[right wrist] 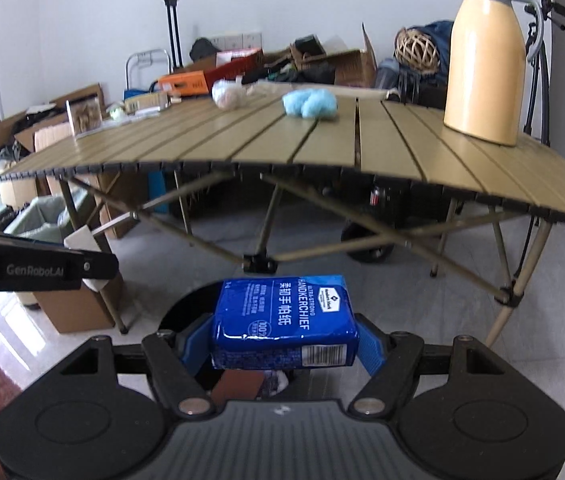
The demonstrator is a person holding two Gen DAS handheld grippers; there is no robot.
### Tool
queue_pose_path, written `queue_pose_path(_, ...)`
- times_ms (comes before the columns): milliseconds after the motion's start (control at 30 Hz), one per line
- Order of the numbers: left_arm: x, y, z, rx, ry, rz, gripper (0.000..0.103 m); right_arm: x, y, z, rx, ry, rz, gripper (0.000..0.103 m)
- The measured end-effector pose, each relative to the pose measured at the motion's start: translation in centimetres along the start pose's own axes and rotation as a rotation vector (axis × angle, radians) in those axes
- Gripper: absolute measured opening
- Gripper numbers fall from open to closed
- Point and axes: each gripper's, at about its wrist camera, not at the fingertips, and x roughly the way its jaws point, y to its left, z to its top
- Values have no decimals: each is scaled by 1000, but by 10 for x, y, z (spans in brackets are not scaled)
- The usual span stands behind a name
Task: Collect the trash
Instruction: 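Carry the tissue pack and white wedge with both tools toward the black bin, then lower the tissue pack into the bin and open the right tool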
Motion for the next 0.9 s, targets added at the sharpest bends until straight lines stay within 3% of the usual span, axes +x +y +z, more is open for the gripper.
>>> queue_pose_path(433,20,24,-32,-27,86,28,32,23,13,-18,-16,139,-34,72)
queue_pose_path(900,50,45,-38,-76,149,86,32,55,28,-15,-66,212,-47,72)
